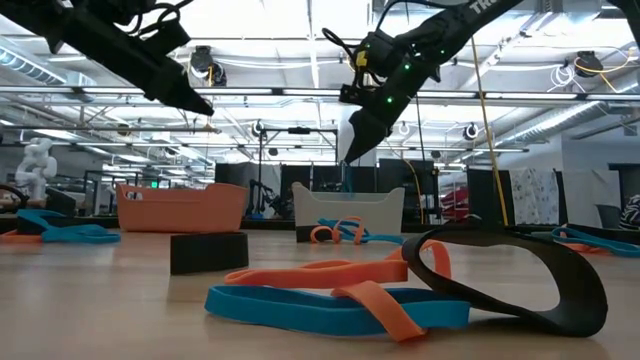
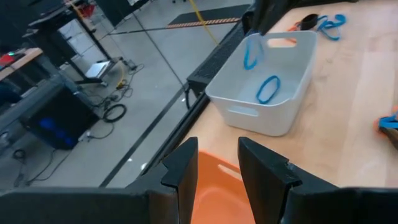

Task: Sort rubber bands into baskets
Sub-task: Put the blue rubberband into the gray bin

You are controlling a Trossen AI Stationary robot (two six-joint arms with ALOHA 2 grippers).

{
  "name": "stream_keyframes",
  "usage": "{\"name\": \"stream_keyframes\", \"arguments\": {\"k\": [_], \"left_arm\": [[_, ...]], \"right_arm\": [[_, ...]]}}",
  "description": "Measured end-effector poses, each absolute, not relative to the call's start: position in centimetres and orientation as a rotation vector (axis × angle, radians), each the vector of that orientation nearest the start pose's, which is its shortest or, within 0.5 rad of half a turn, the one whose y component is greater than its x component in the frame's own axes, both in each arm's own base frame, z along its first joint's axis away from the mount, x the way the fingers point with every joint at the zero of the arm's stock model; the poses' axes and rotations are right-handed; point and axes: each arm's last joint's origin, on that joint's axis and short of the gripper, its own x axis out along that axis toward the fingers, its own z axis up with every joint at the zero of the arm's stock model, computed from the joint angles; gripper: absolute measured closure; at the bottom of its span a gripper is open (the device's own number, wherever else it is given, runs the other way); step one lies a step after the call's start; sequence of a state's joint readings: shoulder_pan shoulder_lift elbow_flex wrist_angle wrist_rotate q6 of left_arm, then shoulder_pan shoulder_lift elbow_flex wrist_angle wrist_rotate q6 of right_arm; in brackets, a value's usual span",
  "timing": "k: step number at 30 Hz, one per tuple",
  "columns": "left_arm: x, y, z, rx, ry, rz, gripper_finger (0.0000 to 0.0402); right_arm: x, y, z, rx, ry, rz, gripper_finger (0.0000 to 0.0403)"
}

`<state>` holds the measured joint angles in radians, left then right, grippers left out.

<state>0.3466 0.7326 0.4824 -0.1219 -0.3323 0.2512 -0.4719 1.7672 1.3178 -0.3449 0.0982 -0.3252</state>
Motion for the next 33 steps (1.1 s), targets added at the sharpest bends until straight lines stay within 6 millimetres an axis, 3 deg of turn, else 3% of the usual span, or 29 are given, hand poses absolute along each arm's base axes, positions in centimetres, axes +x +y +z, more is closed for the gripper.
{"name": "stream_keyframes", "arguments": {"k": [7, 11, 15, 22, 28, 33], "left_arm": [[14.8, 6.6, 25.5, 0.207, 0.511, 0.703, 0.0278], [14.4, 6.5, 27.0, 0.078, 0.506, 0.752, 0.0278], [13.8, 6.2, 27.1, -0.061, 0.560, 0.782, 0.0278], [13.1, 6.0, 26.5, -0.109, 0.660, 0.794, 0.0278], [13.0, 6.0, 26.4, -0.109, 0.667, 0.793, 0.0278], [13.0, 6.0, 26.4, -0.101, 0.681, 0.789, 0.0278]], "right_arm": [[34.3, -17.8, 24.1, -0.126, 0.861, -0.416, 0.0282], [34.8, -17.4, 24.4, -0.111, 0.813, -0.416, 0.0258], [36.1, -15.8, 25.0, -0.023, 0.679, -0.288, 0.0247], [39.9, -10.2, 25.9, -0.068, 0.428, -0.015, 0.0250], [44.3, -4.5, 22.8, -0.196, 0.225, 0.124, 0.0257], [46.4, -0.9, 19.6, -0.261, 0.078, 0.194, 0.0257]]}}
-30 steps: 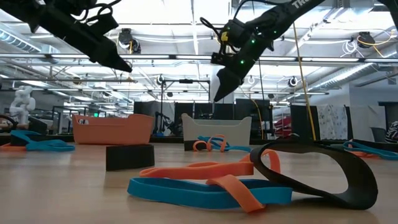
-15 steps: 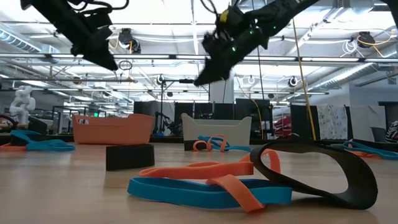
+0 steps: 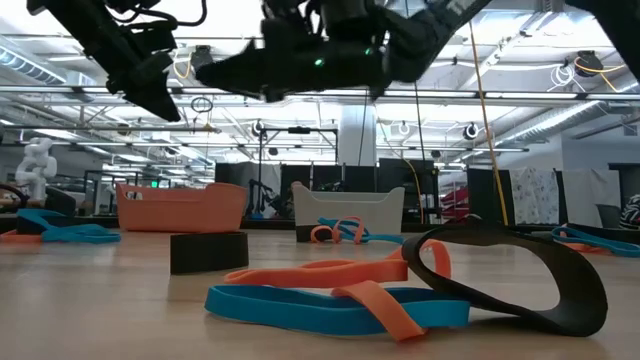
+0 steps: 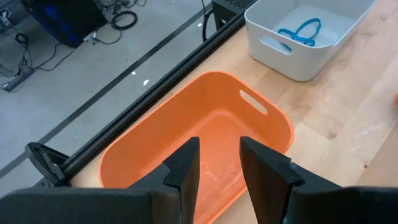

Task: Sort rubber bands into baskets
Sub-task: Put the blue rubberband into the gray bin

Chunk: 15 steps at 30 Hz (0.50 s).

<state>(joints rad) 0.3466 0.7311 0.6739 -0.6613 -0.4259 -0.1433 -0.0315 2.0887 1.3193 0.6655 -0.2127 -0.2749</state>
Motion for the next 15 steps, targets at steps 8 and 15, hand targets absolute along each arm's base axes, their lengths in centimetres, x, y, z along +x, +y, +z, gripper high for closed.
{"name": "stream_keyframes", "arguments": {"k": [8, 15], "left_arm": [[13.0, 6.0, 26.4, -0.095, 0.680, 0.802, 0.0278], [13.3, 6.2, 26.9, -0.041, 0.626, 0.813, 0.0278]], "right_arm": [[51.4, 1.3, 16.1, -0.242, 0.158, 0.246, 0.0257], [55.8, 1.6, 14.5, -0.164, 0.394, 0.271, 0.0257]]}}
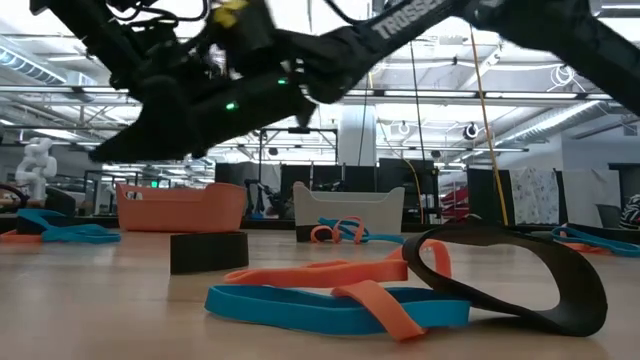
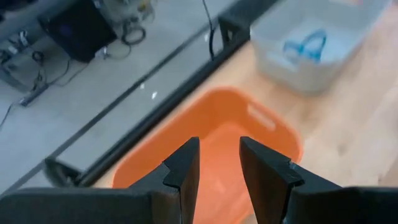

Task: Sort rubber bands into baskets
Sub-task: Put the blue rubberband into the gray bin

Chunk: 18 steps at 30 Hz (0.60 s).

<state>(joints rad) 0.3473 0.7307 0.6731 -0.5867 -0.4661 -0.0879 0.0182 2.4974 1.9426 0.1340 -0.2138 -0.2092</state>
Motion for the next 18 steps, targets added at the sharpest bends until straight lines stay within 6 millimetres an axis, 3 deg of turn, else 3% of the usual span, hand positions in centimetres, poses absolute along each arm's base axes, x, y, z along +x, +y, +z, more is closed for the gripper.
{"name": "stream_keyframes", "arguments": {"k": [7, 12, 18], "left_arm": [[14.7, 6.4, 27.3, 0.030, 0.425, 0.685, 0.0278], [15.0, 6.3, 26.7, 0.049, 0.358, 0.615, 0.0278], [14.8, 6.0, 26.0, 0.029, 0.227, 0.439, 0.0278]], "right_arm": [[58.0, 2.5, 12.2, -0.144, 0.485, 0.320, 0.0257], [58.0, 3.5, 10.9, -0.143, 0.513, 0.342, 0.0257], [58.0, 3.6, 10.9, -0.140, 0.515, 0.333, 0.0257]]}}
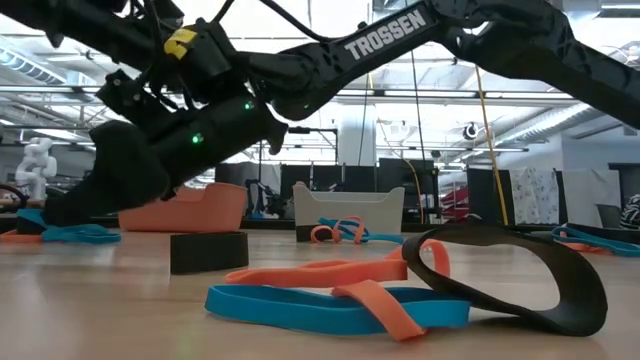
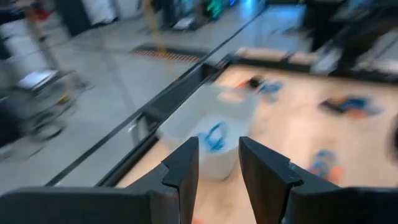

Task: Sort rubber bands into baskets
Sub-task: Put the blue rubberband into the gray bin

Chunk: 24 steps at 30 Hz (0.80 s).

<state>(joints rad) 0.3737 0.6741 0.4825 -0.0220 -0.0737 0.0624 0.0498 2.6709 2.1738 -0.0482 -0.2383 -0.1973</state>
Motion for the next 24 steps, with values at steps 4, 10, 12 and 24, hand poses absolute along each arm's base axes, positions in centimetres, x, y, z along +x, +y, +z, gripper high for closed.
{"name": "stream_keyframes", "arguments": {"k": [4, 10, 12, 24], "left_arm": [[14.1, 6.1, 25.7, 0.019, 0.168, 0.361, 0.0278], [13.0, 6.4, 25.5, -0.006, 0.137, 0.384, 0.0278], [12.9, 6.4, 25.5, -0.008, 0.132, 0.356, 0.0278], [13.0, 6.4, 25.3, -0.003, 0.128, 0.313, 0.0278]], "right_arm": [[58.0, 3.4, 10.8, -0.121, 0.525, 0.324, 0.0257], [58.0, 2.9, 9.9, -0.058, 0.558, 0.270, 0.0257], [58.0, 2.6, 9.8, -0.032, 0.567, 0.259, 0.0257], [58.0, 1.7, 8.8, 0.004, 0.602, 0.206, 0.0335]]}}
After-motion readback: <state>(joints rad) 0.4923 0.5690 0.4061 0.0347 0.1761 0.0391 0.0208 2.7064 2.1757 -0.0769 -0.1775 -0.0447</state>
